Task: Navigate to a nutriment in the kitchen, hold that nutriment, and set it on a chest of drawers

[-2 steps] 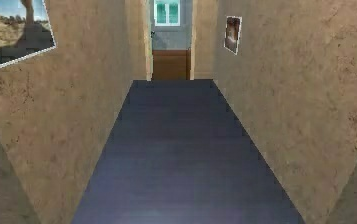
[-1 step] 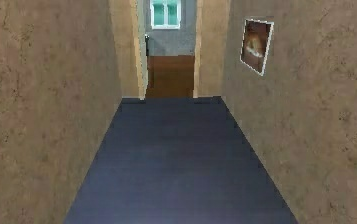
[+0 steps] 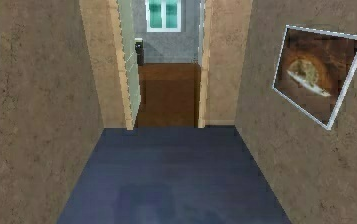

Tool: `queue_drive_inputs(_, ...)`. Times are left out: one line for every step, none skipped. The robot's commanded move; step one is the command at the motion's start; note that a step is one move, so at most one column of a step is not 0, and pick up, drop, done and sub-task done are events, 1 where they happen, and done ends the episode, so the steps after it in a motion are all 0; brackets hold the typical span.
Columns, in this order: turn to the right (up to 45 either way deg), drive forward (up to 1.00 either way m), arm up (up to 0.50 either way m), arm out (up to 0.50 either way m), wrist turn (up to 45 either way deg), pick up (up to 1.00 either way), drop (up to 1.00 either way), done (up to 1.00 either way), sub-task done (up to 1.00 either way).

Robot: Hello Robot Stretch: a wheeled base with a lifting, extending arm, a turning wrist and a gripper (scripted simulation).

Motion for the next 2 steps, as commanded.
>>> queue_drive_inputs(-3.0,0.00,0.00,0.00,0.0,0.00,0.00,0.00,0.00)
queue_drive_inputs(0.0,1.00,0.00,0.00,0.0,0.00,0.00,0.00,0.00)
